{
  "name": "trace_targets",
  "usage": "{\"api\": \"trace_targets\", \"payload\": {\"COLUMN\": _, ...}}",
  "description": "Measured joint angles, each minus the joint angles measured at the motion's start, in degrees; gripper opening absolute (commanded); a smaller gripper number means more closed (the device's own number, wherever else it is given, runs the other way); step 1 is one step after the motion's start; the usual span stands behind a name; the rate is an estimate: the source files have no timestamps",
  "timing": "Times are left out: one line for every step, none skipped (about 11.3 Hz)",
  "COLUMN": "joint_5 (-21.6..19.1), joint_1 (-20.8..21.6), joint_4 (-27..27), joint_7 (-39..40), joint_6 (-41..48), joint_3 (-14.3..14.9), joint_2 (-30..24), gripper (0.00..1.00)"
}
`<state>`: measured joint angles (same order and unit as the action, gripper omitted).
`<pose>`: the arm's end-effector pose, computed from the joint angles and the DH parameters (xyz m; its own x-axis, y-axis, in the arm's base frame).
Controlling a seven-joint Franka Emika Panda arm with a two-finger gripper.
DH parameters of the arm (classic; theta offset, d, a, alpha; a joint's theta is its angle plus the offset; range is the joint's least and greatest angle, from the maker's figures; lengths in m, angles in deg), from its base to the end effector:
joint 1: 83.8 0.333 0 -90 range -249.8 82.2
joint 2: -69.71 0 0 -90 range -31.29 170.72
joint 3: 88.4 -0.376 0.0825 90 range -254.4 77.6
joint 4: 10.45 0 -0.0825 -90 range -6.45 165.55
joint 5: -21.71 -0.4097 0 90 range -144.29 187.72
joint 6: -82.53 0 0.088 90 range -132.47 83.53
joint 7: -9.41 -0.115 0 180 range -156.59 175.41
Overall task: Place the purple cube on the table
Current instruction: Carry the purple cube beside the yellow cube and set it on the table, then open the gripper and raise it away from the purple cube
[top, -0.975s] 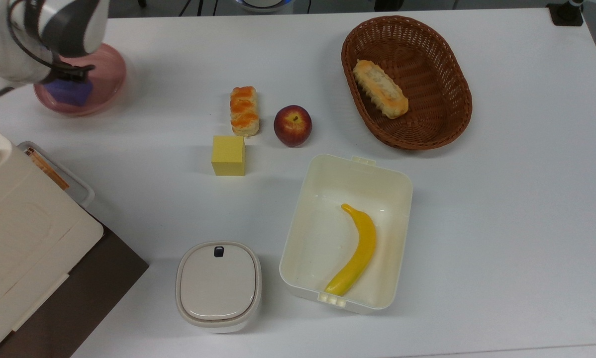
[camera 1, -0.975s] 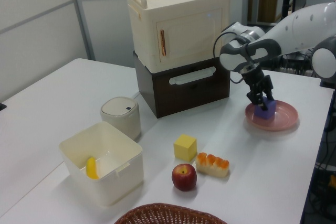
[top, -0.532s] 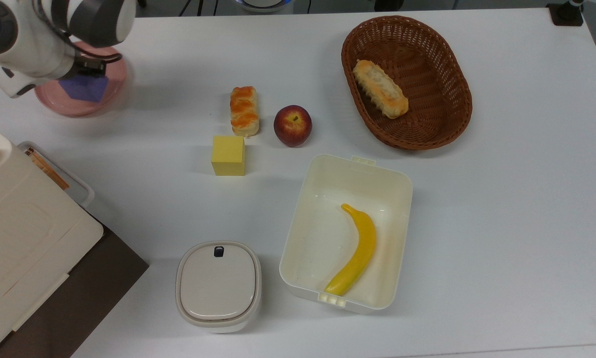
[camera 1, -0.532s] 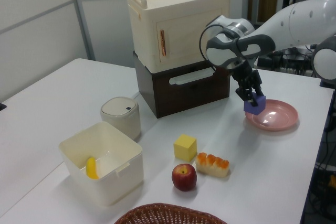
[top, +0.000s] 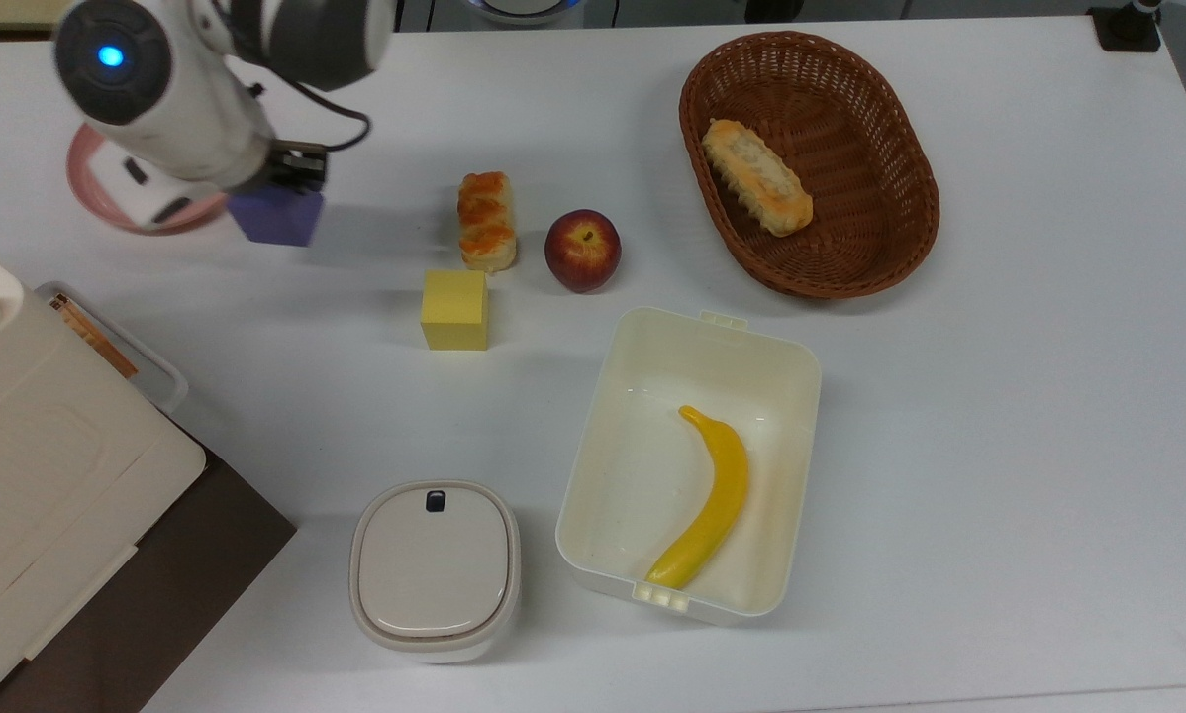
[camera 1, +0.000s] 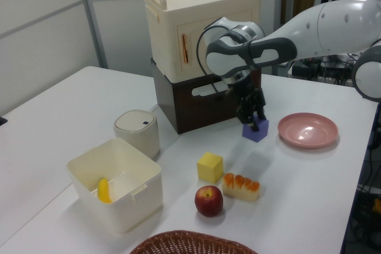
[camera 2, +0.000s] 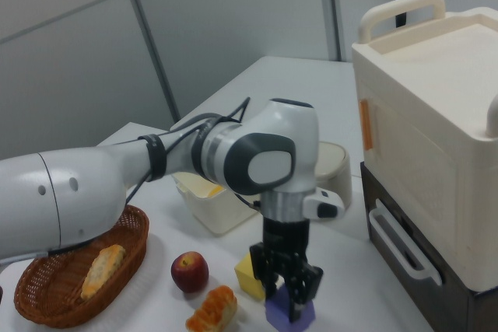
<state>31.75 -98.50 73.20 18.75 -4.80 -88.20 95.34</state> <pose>0.6618 -0.1971 0.4411 0.9145 -0.0866 -0.3951 -0.0494 -0.9934 0.1033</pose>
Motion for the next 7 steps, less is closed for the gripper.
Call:
{"api": "trace_targets", "payload": {"joint_5": -0.6, "joint_1": 1.2, "joint_4": 0.0, "joint_7": -1.0, "joint_6": 0.0, "joint_3": -0.1, "joint_2": 0.0, "gripper": 1.0}}
{"api": "trace_targets", "payload": {"joint_5": -0.6, "joint_1": 2.2, "joint_4": -0.3, "joint_7": -1.5, "joint_6": 0.0, "joint_3": -0.1, "joint_2": 0.0, "gripper": 1.0}}
{"api": "trace_targets", "payload": {"joint_5": -0.6, "joint_1": 3.0, "joint_4": -1.1, "joint_7": -1.7, "joint_6": 0.0, "joint_3": -0.1, "joint_2": -0.1, "gripper": 1.0}}
{"api": "trace_targets", "payload": {"joint_5": -0.6, "joint_1": 3.6, "joint_4": -2.2, "joint_7": -1.8, "joint_6": 0.0, "joint_3": -0.2, "joint_2": -0.1, "gripper": 1.0}}
{"api": "trace_targets", "payload": {"joint_5": -0.6, "joint_1": 4.2, "joint_4": -3.4, "joint_7": -1.8, "joint_6": 0.0, "joint_3": -0.2, "joint_2": -0.2, "gripper": 1.0}}
{"api": "trace_targets", "payload": {"joint_5": -0.6, "joint_1": 4.9, "joint_4": -4.5, "joint_7": -1.8, "joint_6": 0.0, "joint_3": -0.2, "joint_2": -0.5, "gripper": 1.0}}
{"api": "trace_targets", "payload": {"joint_5": -0.6, "joint_1": 5.5, "joint_4": -5.3, "joint_7": -1.8, "joint_6": 0.0, "joint_3": -0.2, "joint_2": -1.3, "gripper": 1.0}}
